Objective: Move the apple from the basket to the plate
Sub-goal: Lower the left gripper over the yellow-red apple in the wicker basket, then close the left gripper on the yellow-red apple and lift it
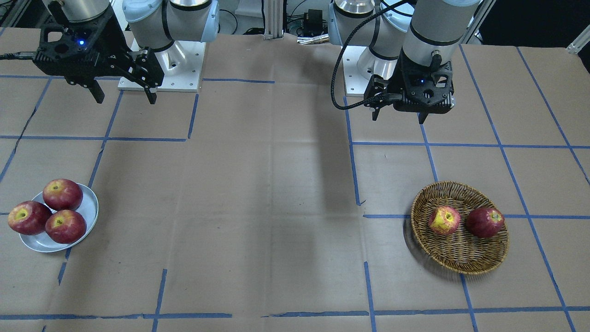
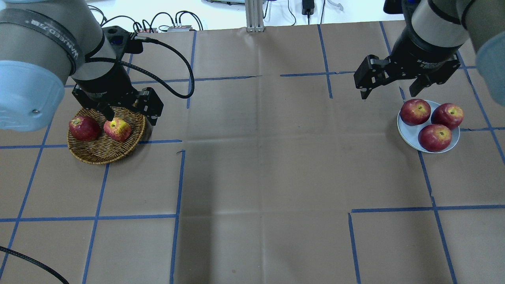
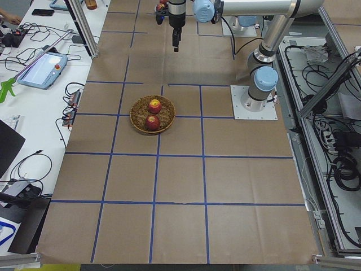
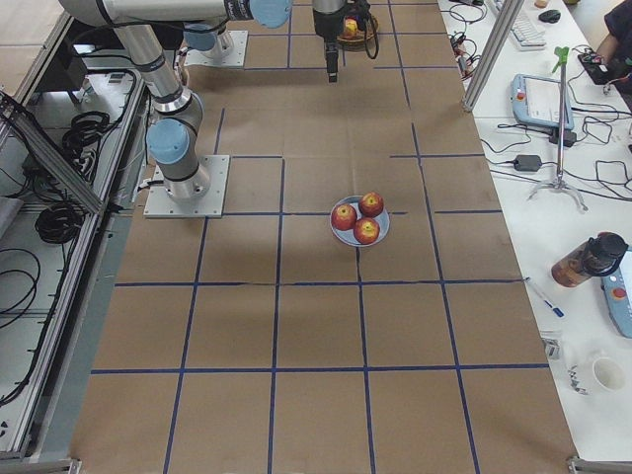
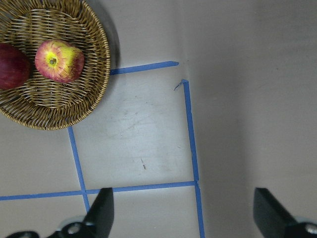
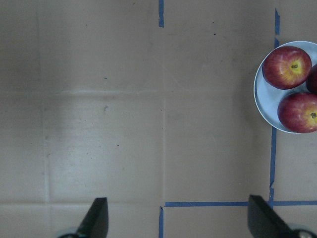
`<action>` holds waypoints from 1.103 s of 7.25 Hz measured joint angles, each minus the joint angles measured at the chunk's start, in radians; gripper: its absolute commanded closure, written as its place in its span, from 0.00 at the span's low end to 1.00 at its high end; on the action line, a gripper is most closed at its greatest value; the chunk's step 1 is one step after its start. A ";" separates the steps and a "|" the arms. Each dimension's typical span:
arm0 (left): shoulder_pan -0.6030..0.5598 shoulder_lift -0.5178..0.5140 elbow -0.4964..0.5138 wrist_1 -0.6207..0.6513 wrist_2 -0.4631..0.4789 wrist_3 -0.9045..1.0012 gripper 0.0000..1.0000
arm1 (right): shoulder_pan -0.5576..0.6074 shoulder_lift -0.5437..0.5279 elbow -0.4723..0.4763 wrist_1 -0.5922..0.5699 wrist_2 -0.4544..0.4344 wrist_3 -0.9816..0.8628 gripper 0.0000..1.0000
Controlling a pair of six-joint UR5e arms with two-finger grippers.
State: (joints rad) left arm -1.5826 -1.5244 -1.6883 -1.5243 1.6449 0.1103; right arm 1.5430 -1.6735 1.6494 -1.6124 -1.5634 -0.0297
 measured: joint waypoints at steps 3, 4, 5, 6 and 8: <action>0.054 -0.077 -0.009 0.088 -0.005 0.099 0.01 | 0.002 0.026 0.001 0.006 0.014 0.003 0.00; 0.089 -0.115 -0.012 0.126 -0.009 0.153 0.01 | 0.002 0.030 0.002 0.007 0.014 0.004 0.00; 0.130 -0.151 -0.012 0.156 -0.011 0.207 0.01 | 0.001 0.032 0.003 0.007 0.013 0.004 0.00; 0.169 -0.189 -0.013 0.197 -0.011 0.280 0.01 | 0.001 0.032 0.004 0.008 0.012 0.003 0.00; 0.234 -0.290 -0.014 0.311 -0.010 0.428 0.01 | 0.001 0.031 0.003 0.008 0.013 0.002 0.00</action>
State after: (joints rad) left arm -1.3488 -1.8139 -1.7018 -1.2131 1.6347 0.5388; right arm 1.5444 -1.6420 1.6527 -1.6042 -1.5507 -0.0274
